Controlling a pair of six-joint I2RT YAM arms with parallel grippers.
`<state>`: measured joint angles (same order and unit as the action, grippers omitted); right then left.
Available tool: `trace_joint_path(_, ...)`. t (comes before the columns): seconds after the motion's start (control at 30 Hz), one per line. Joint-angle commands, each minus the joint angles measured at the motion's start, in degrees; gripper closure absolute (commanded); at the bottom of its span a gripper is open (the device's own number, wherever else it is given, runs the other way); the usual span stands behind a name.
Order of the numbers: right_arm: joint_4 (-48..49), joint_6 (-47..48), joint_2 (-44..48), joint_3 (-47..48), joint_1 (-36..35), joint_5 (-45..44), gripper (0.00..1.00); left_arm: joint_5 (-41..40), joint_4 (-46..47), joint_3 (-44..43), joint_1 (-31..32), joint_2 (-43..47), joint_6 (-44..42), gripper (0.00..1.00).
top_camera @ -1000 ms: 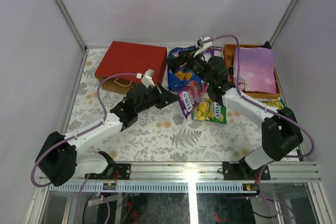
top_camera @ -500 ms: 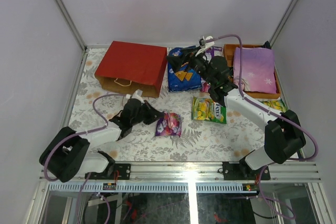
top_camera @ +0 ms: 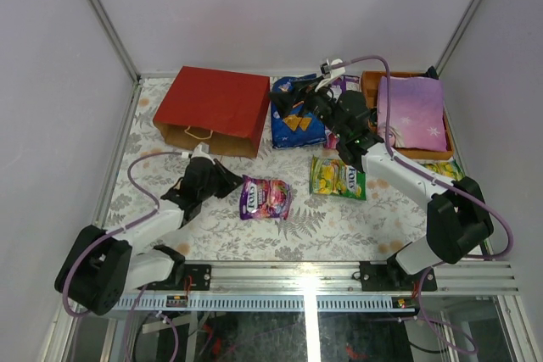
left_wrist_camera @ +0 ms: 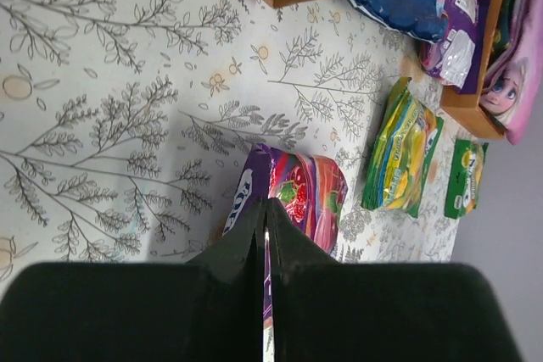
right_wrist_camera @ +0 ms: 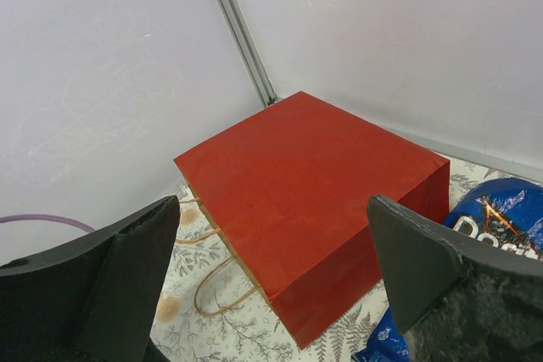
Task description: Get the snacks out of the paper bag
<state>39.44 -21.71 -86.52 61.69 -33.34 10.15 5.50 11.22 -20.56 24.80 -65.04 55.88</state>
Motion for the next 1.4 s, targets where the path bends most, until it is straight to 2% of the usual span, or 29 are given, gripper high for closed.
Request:
trace_joint_path(0.0,1.65,0.18,0.18,2.07,-0.52,0.46,0.0,-1.0,-1.76,-3.97,0.22,-4.74,-4.5,1.0)
trace_joint_path(0.5,0.27,-0.68,-0.75,3.32,-0.5,1.32,0.01,-2.63,8.25,-14.17,8.62,-27.79,-3.89,1.0)
trace_joint_path(0.63,-0.75,-0.16,-0.8,3.84,-0.5,1.36,0.01,-1.44,8.99,-16.5,8.69,-29.82,-5.74,0.99)
trace_joint_path(0.67,-1.23,0.16,-0.69,4.0,-0.5,1.36,0.01,-1.98,9.15,-16.16,8.68,-28.86,-6.16,0.88)
trace_joint_path(0.73,-2.1,0.86,-0.36,4.23,-0.54,0.99,0.0,-5.05,7.7,-15.3,8.71,-25.64,-7.75,0.51)
trace_joint_path(0.8,-2.51,1.33,-0.07,4.18,-0.53,0.63,0.01,-9.26,1.45,-15.74,8.62,-21.92,-10.42,0.28)
trace_joint_path(0.83,-2.52,1.45,0.02,4.14,-0.5,0.47,0.0,-11.49,-0.45,-16.3,8.6,-19.78,-11.64,0.2)
trace_joint_path(0.93,-1.95,1.37,-0.17,4.0,-0.5,0.62,0.01,-16.94,-7.99,-16.54,7.75,-13.36,-14.06,0.08)
trace_joint_path(1.1,-1.74,1.01,-0.34,4.18,-0.5,1.27,0.0,-14.03,-8.01,-10.34,0.73,-2.87,-13.57,0.12)
trace_joint_path(1.23,-2.05,1.46,0.89,3.55,-0.5,1.04,0.01,-10.84,-4.86,-3.07,-5.06,3.23,-12.69,0.22)
trace_joint_path(1.37,-1.87,1.52,1.85,3.12,-0.5,0.97,0.01,-2.82,4.47,6.39,-13.83,8.43,-9.24,0.36)
